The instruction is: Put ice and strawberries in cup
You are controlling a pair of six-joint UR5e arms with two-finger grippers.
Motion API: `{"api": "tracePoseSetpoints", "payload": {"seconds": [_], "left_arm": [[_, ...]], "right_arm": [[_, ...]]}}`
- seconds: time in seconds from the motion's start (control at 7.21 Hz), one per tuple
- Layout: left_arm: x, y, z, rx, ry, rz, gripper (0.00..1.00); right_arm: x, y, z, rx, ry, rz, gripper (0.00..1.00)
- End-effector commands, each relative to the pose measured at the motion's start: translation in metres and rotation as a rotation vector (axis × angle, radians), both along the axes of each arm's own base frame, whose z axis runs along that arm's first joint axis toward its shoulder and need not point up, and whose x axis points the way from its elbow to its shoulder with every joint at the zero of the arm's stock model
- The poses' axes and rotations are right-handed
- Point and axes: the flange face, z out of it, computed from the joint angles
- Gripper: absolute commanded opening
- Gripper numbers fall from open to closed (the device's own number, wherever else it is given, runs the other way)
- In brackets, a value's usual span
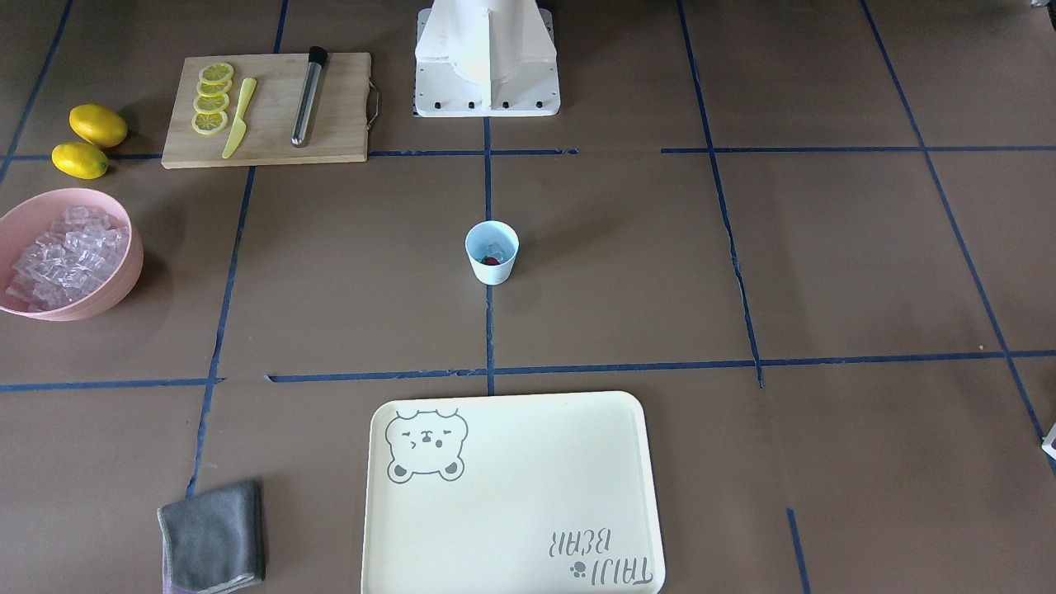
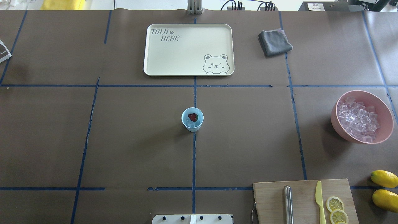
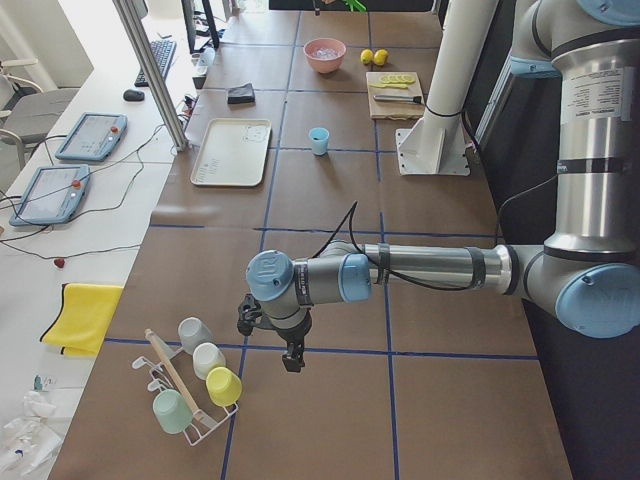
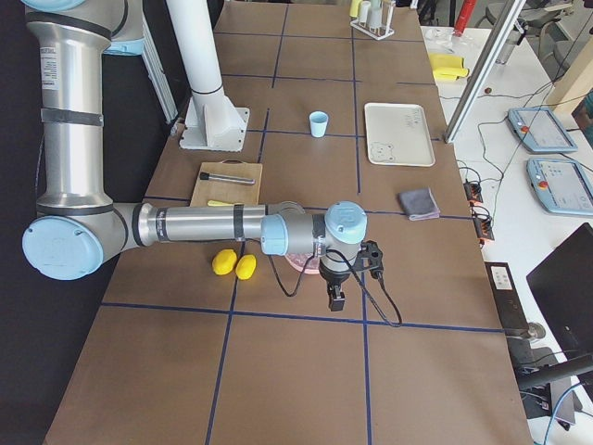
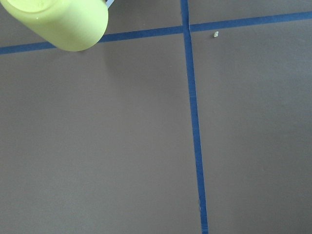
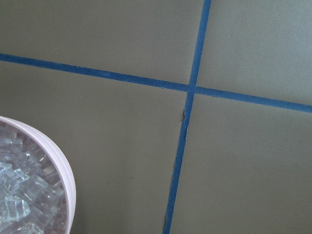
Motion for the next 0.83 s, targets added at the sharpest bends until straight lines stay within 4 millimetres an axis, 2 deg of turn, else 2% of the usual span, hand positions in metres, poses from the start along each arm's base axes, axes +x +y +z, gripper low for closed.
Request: {"api": "tracePoseSetpoints", "payload": {"seconds": [0.0,0.42,0.55,0.69], "left_arm": [[0.000,0.001,0.000,-0.057,-0.005,-0.054,1.00],[-0.002,-0.001,-0.011,-0.059,-0.005,-0.075,1.00],[-0.003,-0.001,-0.013,-0.044,0.001,-0.072,1.00],[-0.005,0.001,-0.015,-0.036,0.003,-0.075,1.00]], "right_arm": [[0.001,-0.001,0.004,-0.005,0.013,0.001,1.00],[0.002,-0.007,0.004,0.002,0.039,0.001,1.00],[0.002,-0.005,0.014,-0.016,0.038,-0.004,1.00],[0.003,-0.004,0.015,-0.019,0.038,-0.002,1.00]]}}
